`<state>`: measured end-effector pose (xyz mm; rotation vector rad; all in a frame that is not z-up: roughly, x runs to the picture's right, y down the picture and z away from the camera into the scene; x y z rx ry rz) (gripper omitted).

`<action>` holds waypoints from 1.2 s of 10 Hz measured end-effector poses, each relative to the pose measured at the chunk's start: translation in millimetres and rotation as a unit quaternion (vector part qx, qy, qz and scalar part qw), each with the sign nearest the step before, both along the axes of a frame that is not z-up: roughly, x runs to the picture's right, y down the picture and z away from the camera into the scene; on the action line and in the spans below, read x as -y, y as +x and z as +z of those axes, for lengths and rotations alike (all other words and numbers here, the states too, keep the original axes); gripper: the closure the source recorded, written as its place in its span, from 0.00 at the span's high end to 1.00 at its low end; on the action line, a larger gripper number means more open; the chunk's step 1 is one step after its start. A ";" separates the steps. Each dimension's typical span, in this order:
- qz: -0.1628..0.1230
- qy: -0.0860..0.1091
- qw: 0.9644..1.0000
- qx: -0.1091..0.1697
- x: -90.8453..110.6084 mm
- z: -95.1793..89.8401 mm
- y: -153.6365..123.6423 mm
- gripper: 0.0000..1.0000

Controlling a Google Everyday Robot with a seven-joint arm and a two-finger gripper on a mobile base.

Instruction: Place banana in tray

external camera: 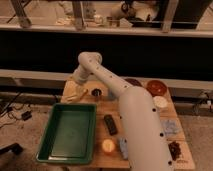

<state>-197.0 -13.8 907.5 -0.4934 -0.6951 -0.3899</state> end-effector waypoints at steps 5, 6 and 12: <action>-0.003 -0.015 1.000 0.008 -3.4 20.6 -11.3 0.80; -0.005 -0.018 1.000 0.007 -4.6 25.4 -11.5 0.80; 0.003 -0.042 0.999 -0.001 -21.7 48.5 1.4 0.80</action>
